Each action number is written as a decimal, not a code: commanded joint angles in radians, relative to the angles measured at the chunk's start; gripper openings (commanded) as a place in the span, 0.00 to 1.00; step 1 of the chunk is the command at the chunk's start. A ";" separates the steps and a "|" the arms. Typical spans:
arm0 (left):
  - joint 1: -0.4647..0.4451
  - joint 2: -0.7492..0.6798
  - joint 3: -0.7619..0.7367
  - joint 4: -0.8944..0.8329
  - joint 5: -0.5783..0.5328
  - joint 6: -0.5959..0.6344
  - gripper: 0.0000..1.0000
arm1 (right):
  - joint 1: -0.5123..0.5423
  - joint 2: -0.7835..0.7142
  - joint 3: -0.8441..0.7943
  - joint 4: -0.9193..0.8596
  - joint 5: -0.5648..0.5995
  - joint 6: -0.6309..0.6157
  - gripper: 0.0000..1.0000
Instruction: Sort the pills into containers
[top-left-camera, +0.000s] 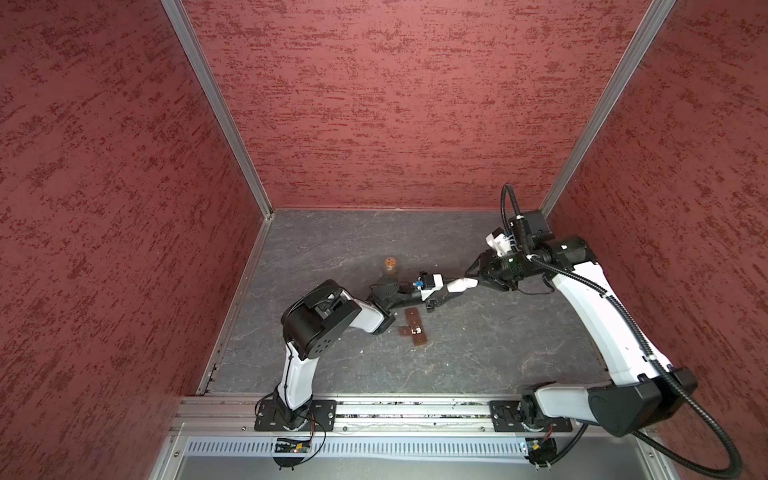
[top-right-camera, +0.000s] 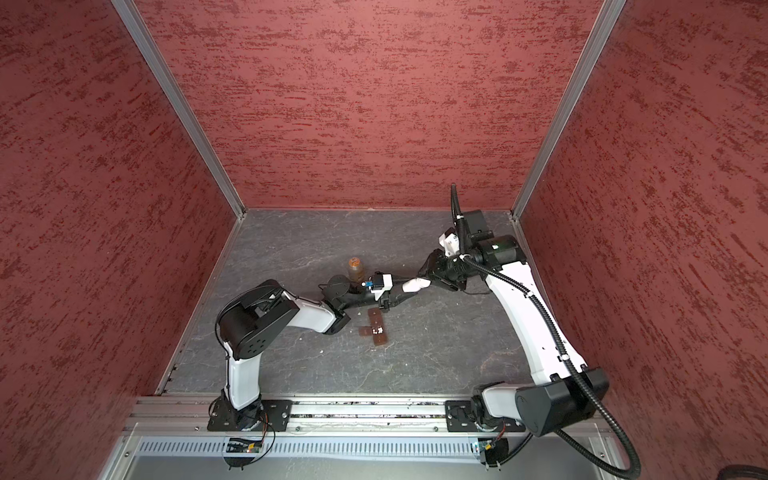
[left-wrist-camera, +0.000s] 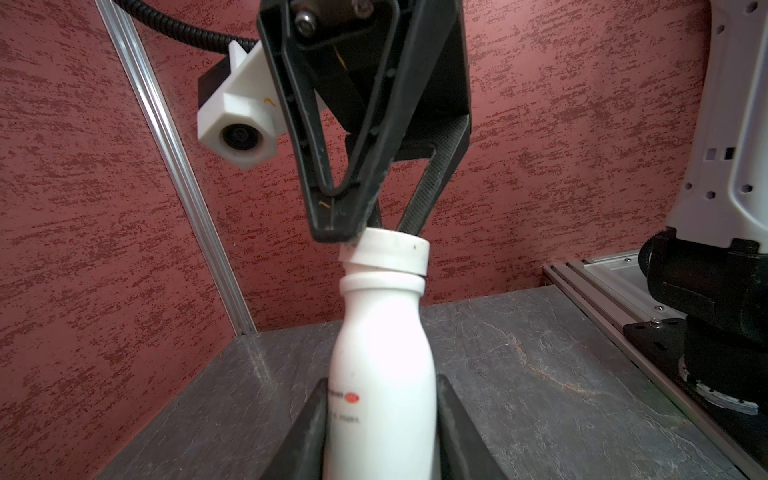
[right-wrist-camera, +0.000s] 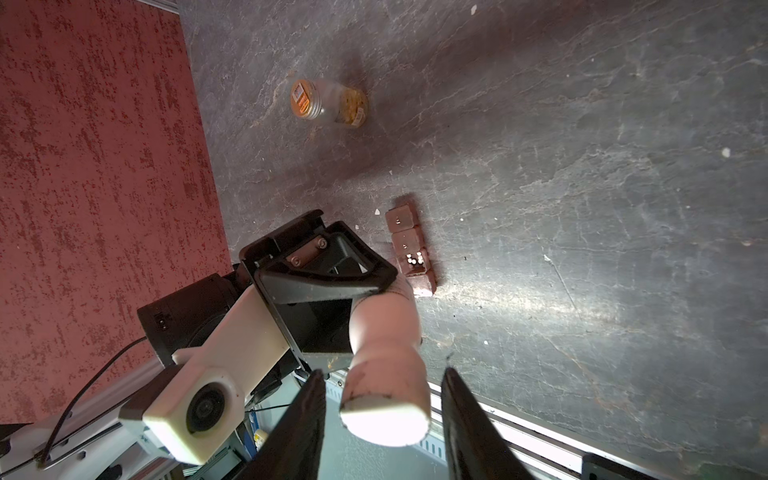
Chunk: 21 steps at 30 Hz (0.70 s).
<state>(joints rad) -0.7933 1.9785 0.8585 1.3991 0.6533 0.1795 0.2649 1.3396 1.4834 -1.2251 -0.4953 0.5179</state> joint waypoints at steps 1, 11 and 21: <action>-0.005 0.000 0.004 0.014 0.005 -0.008 0.00 | 0.005 0.003 0.005 -0.016 0.031 -0.021 0.44; -0.004 -0.013 -0.006 0.014 0.006 -0.007 0.00 | 0.004 0.021 0.009 -0.029 0.085 -0.030 0.41; -0.004 -0.012 -0.004 0.013 0.008 -0.008 0.00 | 0.005 0.019 0.015 -0.020 0.062 -0.040 0.41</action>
<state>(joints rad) -0.7952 1.9785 0.8543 1.3838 0.6544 0.1795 0.2649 1.3590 1.4834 -1.2282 -0.4488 0.5014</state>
